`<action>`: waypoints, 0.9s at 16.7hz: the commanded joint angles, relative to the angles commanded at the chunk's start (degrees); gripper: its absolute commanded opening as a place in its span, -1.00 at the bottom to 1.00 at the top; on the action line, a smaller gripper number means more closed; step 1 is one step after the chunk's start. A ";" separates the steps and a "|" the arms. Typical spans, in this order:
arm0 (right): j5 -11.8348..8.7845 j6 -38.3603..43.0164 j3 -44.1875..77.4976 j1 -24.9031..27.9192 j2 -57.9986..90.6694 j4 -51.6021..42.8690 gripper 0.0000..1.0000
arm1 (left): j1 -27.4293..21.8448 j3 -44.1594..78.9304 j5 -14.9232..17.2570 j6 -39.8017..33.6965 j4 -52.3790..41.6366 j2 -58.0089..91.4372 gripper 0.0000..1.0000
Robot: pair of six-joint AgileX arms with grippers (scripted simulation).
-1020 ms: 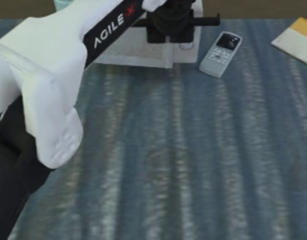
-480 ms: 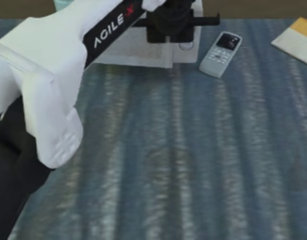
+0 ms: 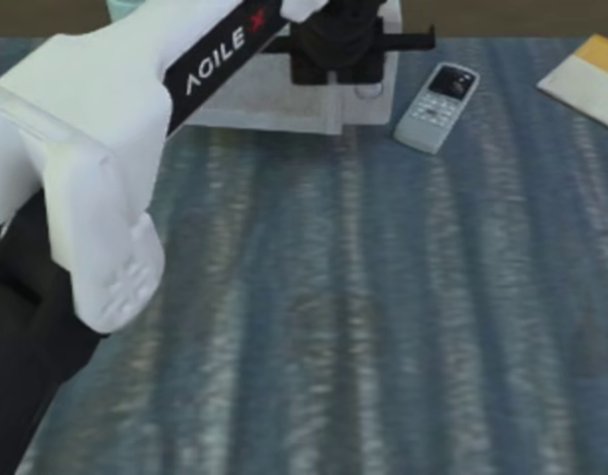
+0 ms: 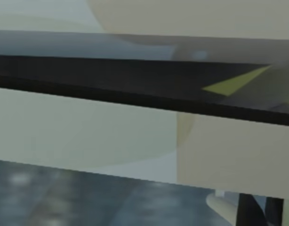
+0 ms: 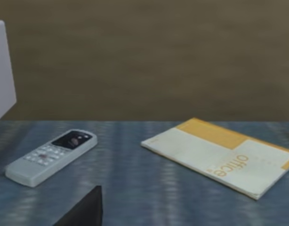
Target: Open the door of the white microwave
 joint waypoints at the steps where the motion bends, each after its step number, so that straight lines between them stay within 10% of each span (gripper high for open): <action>1: 0.00 0.00 0.00 0.00 0.00 0.00 1.00 | 0.00 0.00 0.00 0.00 0.00 0.00 -1.00; 15: 0.00 0.00 0.00 0.00 0.00 0.00 1.00 | 0.16 -16.71 1.97 4.67 8.63 -8.71 -1.00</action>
